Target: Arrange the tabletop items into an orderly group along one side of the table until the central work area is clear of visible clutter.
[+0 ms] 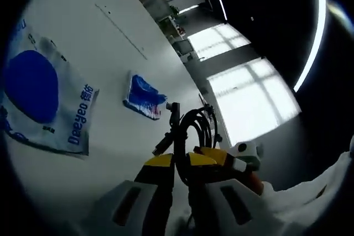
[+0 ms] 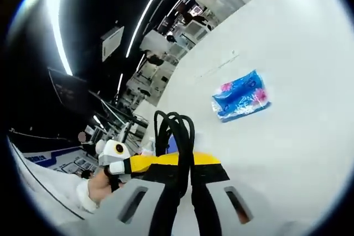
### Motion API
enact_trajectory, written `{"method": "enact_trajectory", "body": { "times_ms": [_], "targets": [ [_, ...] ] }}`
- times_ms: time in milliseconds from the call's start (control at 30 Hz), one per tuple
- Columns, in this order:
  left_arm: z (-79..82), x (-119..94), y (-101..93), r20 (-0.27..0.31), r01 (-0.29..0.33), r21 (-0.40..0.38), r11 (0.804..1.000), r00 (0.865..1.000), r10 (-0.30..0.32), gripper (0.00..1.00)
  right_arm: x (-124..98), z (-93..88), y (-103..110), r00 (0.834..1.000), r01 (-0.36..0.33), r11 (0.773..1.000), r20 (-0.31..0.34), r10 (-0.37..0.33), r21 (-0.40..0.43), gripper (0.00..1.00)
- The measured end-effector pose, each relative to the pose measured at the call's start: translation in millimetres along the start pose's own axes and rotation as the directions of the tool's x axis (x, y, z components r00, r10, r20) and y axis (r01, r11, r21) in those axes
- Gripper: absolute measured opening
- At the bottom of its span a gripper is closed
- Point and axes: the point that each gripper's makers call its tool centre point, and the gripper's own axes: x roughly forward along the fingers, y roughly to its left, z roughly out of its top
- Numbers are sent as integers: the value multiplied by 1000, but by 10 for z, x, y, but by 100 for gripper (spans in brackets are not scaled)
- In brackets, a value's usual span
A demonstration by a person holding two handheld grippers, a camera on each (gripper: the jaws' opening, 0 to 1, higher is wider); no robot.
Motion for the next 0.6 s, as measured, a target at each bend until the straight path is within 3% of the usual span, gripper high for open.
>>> {"method": "enact_trajectory", "body": {
  "times_ms": [167, 367, 600],
  "targets": [
    [-4, 120, 41, -23, -37, 29, 999, 999, 38, 5, 46, 38, -146, 998, 63, 998, -8, -63, -28, 3],
    [-70, 241, 181, -70, -104, 69, 992, 992, 109, 5, 131, -39, -420, 986, 159, 987, -42, -159, -10, 3],
    [-25, 320, 346, -72, -158, 54, 986, 984, 161, 5, 274, -34, -572, 977, 200, 979, -66, -202, -41, 3]
  ]
}}
